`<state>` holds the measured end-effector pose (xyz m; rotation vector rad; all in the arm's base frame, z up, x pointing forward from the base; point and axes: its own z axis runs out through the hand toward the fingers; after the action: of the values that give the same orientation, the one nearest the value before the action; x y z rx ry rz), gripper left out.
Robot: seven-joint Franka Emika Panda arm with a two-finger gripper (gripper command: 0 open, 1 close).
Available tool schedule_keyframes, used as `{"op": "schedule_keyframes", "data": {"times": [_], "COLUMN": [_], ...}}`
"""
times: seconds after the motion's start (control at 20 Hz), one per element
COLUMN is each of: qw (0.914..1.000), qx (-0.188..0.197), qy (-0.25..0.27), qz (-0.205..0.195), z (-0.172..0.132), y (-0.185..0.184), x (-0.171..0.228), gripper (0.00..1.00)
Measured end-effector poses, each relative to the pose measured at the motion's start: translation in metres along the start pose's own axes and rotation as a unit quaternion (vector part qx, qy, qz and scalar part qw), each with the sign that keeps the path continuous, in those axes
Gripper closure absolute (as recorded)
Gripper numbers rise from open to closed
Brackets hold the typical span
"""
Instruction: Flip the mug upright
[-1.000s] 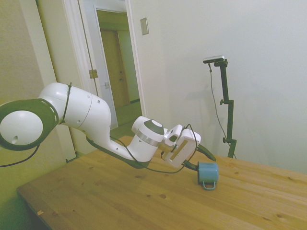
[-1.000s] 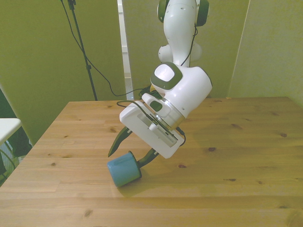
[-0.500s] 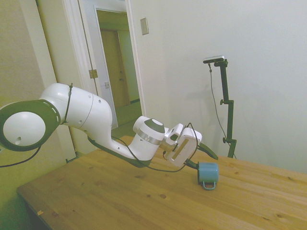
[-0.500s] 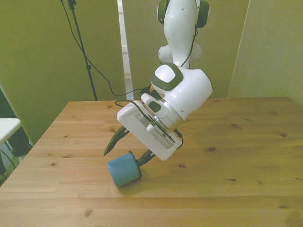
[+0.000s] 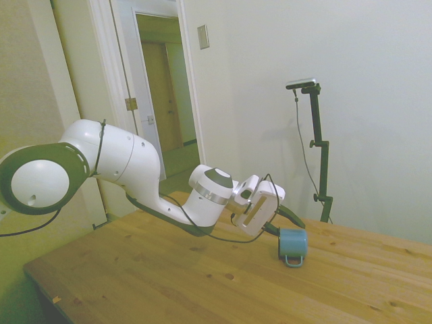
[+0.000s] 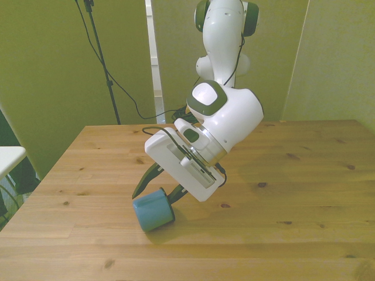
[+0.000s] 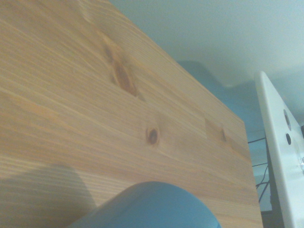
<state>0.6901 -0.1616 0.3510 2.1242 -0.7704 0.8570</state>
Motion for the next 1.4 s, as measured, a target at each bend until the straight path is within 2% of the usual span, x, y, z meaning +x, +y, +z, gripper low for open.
{"op": "schedule_keyframes", "data": {"times": [0.75, 0.9, 1.0, 1.2, 1.4], "qw": [1.0000, 0.9995, 0.9978, 0.9848, 0.9617], "qx": [0.004, 0.009, 0.028, 0.103, 0.176], "qy": [0.004, -0.005, -0.023, -0.074, -0.144], "qz": [0.006, 0.030, 0.055, 0.119, 0.153], "z": [-0.004, -0.006, -0.011, -0.044, -0.094], "y": [0.001, 0.016, 0.037, 0.092, 0.102], "x": [0.008, 0.022, 0.039, 0.072, 0.061], "gripper": [1.00, 1.00, 1.00, 1.00, 1.00]}}
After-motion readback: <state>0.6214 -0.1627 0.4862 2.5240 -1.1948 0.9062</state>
